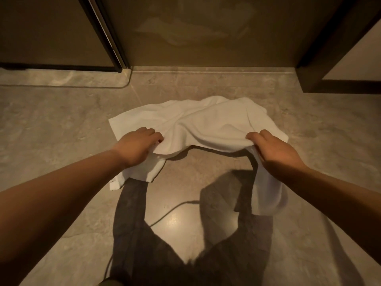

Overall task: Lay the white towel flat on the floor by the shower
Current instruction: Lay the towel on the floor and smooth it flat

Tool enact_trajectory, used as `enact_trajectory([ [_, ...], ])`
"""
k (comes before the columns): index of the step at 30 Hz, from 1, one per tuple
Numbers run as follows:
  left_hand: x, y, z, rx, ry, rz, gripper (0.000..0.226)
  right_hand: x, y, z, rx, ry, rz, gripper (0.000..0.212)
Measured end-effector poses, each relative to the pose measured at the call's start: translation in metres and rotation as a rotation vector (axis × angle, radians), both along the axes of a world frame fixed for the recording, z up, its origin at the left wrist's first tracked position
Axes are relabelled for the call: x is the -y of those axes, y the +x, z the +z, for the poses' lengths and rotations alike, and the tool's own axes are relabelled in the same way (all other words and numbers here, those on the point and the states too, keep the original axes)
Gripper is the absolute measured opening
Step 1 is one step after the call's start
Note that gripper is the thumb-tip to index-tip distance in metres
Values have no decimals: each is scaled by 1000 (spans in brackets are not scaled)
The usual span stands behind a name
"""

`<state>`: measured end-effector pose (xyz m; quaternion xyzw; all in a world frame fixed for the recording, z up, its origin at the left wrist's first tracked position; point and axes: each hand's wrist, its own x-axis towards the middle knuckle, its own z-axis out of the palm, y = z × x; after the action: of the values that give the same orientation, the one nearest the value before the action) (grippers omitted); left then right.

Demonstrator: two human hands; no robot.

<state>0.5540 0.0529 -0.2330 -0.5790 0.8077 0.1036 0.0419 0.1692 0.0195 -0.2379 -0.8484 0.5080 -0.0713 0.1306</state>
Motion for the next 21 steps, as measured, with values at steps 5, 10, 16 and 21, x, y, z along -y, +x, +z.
enact_trajectory([
  [5, -8, 23, 11, 75, -69, -146, 40, 3, -19, 12, -129, 16, 56, 39],
  [10, -28, 19, -7, 202, 99, -352, 46, -3, -27, 4, -330, 107, 220, 26],
  [16, -26, -8, -7, 29, 122, -464, 51, -10, -15, -3, -367, 219, 337, 27],
  [21, -9, -41, -14, 2, 44, -261, 69, -5, -1, -10, -296, 159, 271, 51],
])
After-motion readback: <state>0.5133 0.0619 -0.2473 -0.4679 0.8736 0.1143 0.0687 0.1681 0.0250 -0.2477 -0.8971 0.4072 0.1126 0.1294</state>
